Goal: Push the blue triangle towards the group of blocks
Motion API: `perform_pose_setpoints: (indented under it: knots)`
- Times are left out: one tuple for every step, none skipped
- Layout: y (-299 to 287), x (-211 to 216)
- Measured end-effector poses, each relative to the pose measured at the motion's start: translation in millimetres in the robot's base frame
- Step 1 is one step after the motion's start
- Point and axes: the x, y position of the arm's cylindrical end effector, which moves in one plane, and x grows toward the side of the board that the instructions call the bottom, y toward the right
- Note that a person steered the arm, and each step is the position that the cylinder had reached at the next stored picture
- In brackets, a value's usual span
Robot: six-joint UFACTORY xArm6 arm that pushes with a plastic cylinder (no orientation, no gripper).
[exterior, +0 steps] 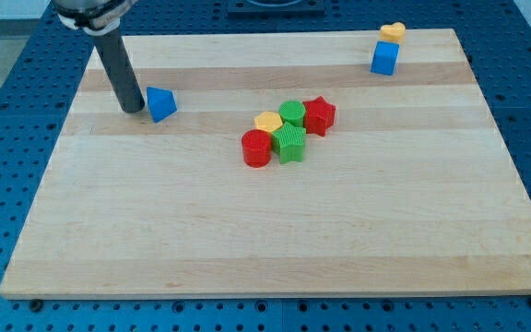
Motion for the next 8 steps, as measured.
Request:
perform_pose_setpoints:
  knots:
    - [41.1,-12.8]
    - [76.5,-28.2]
    - [110.7,-35.3]
    - [102.4,-38.0]
    - [102.4,-53.8]
    - [105.0,-73.4]
    - [129.9,-73.4]
    - [156.7,-73.4]
